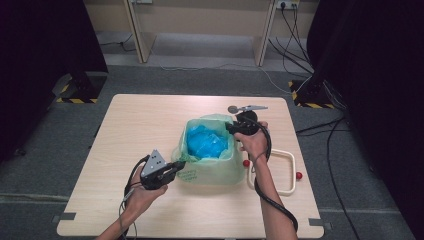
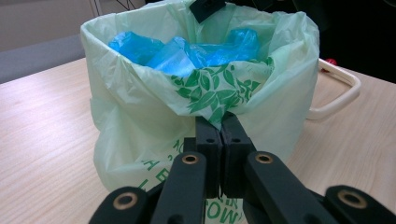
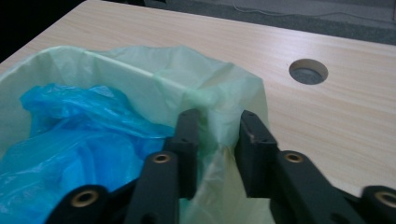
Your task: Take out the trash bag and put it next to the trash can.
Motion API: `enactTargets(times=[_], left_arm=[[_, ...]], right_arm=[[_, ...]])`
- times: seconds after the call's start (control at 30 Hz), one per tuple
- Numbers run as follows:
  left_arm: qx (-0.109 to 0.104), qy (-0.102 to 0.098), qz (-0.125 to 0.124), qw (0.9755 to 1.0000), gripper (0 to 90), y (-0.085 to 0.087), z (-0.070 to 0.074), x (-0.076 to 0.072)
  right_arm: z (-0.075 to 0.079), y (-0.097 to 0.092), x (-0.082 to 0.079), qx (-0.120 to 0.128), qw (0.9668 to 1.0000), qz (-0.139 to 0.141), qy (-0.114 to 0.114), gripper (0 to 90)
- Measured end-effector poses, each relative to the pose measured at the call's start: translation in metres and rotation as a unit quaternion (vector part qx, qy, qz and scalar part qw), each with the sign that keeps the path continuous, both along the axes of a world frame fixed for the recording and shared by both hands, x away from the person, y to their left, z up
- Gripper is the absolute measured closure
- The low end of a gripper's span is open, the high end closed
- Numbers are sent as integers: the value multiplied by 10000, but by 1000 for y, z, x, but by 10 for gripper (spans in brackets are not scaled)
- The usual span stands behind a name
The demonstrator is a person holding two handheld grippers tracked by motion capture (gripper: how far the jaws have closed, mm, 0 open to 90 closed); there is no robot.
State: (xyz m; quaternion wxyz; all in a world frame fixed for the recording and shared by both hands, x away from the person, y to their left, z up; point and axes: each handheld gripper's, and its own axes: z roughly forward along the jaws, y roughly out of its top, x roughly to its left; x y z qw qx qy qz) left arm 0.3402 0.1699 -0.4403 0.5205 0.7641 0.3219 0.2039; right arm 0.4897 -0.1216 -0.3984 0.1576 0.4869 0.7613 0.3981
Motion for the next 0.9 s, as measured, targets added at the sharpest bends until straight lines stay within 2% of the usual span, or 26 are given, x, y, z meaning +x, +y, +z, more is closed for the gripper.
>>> enactTargets(times=[0.17,0.37,0.67,0.9], left_arm=[[-38,6,-9,10000,880,0,1,0],[-128,21,2,9999,880,2,3,0],[-160,27,-8,9999,881,1,5,0],[-198,30,-16,9998,883,1,7,0]], right_arm=[[3,2,-2,-53,9999,-26,-153,815],[5,-5,-4,363,9988,-200,-258,861],[4,-9,-5,689,9964,-362,-342,878],[11,-8,-7,643,9961,-360,-490,900]])
